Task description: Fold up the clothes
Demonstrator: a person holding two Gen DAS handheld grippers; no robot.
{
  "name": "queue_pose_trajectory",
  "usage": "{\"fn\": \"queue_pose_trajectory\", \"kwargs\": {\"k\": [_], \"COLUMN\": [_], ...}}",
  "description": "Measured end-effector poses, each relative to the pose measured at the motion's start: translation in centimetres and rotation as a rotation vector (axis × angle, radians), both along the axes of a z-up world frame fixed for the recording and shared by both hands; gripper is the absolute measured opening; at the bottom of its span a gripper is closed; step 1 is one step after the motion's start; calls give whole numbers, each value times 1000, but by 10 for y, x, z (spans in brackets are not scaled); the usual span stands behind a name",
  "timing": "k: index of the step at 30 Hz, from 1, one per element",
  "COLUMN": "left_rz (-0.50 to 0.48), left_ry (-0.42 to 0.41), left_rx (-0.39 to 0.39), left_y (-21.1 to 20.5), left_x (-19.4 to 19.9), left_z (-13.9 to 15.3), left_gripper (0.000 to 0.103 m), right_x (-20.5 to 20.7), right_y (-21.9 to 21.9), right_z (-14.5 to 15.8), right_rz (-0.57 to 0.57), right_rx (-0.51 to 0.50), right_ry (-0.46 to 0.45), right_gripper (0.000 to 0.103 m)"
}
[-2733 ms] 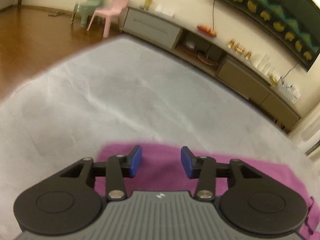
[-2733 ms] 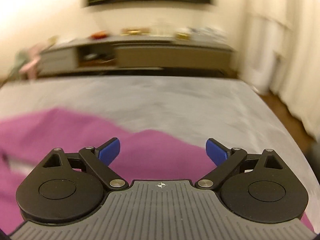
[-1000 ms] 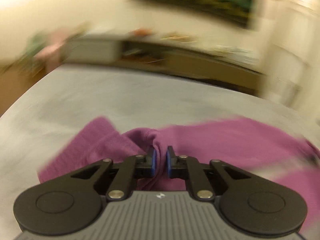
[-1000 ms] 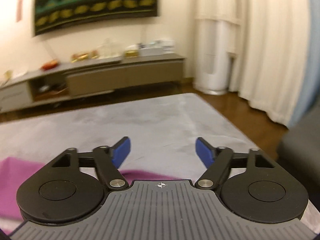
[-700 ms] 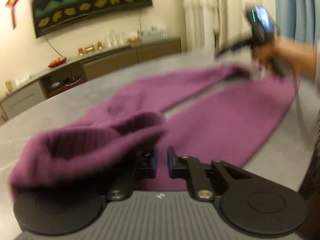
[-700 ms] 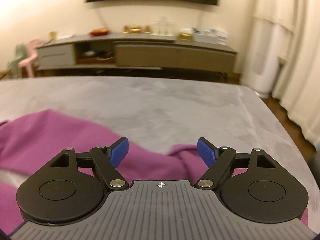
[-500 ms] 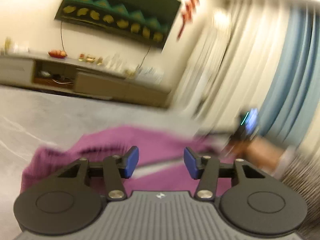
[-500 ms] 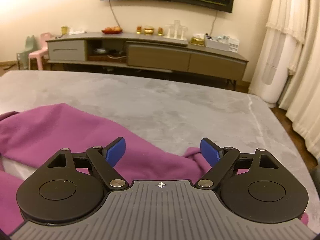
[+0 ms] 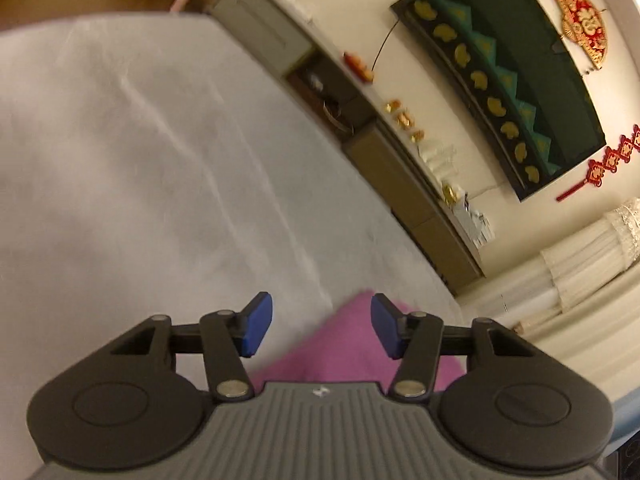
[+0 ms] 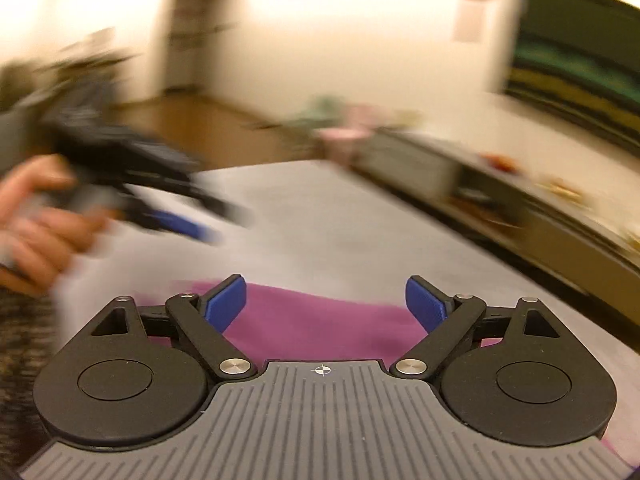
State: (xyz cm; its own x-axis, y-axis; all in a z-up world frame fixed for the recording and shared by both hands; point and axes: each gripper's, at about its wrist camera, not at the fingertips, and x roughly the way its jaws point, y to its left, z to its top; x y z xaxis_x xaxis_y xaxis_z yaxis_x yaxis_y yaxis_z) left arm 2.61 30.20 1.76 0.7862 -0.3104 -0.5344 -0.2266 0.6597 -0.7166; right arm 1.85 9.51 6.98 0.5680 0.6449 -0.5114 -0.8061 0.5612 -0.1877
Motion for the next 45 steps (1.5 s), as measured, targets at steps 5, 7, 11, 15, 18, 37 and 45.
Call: {"fn": "queue_pose_trajectory", "kwargs": {"k": [5, 7, 11, 15, 18, 37, 45], "left_rz": [-69, -127, -234, -202, -157, -309, -98], "left_ry": [28, 51, 33, 24, -49, -203, -396], "left_rx": [-36, -38, -13, -43, -140, -57, 264], "left_y": [0, -14, -44, -51, -36, -69, 61], "left_x": [-3, -1, 11, 8, -10, 35, 59], "left_z": [-8, -11, -9, -13, -11, 31, 139], "left_gripper": [56, 56, 66, 71, 72, 2, 0], "right_x": [2, 10, 15, 11, 16, 10, 41], "right_y": [60, 56, 20, 2, -16, -66, -123], "right_z": [-47, -54, -21, -18, -18, -31, -9], "right_rz": [5, -63, -156, -219, -304, -296, -237], "right_rx": [-290, -314, -80, -2, 47, 426, 344], "right_ry": [-17, -8, 83, 125, 137, 480, 376], "right_gripper": [24, 10, 5, 5, 4, 5, 72]}}
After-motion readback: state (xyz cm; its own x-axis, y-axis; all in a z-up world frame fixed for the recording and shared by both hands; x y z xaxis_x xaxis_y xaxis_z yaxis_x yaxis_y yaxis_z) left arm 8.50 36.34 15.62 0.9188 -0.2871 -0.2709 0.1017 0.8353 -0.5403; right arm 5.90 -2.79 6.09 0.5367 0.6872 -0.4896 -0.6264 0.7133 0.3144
